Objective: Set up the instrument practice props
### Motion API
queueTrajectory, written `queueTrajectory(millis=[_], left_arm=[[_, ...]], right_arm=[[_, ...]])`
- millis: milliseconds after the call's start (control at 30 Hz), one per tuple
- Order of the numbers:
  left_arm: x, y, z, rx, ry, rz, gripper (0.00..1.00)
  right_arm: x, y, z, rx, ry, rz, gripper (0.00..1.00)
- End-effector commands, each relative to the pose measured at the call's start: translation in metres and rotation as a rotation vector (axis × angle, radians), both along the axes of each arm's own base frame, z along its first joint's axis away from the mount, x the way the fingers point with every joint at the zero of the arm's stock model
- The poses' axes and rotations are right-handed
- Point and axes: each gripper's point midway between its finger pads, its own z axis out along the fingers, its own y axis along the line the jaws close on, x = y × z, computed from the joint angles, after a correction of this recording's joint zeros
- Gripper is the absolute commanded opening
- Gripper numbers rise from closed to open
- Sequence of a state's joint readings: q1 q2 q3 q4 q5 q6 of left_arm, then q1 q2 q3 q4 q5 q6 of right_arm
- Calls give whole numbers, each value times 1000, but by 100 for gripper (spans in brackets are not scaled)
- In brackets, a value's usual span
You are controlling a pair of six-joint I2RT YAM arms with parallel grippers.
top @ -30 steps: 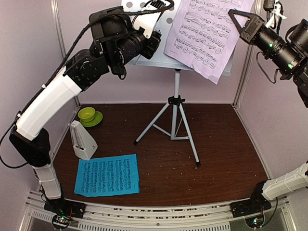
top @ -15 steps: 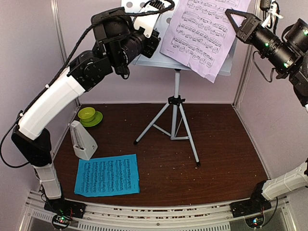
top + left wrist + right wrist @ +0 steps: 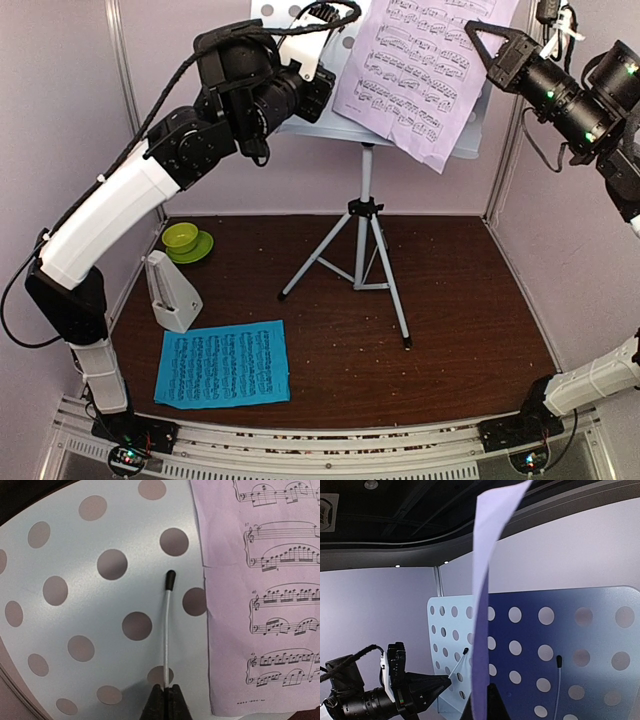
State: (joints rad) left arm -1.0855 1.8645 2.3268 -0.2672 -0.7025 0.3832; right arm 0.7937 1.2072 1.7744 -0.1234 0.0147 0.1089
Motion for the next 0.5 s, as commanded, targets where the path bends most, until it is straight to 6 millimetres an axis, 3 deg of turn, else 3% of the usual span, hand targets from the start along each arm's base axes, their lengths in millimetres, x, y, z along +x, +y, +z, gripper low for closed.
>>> queueTrajectory(millis=[0,233,467], left_arm=[[0,6,11,-39,-31,-6,0],[-14,15,28,-112,-141,-45,0],[-27,17,35,-115,-233,-151,0]], right_arm=[[2,-4,6,32,-18,-14,0],[6,1,8,22,-38,-19,0],[11,23,10,-45,-111,8,0]])
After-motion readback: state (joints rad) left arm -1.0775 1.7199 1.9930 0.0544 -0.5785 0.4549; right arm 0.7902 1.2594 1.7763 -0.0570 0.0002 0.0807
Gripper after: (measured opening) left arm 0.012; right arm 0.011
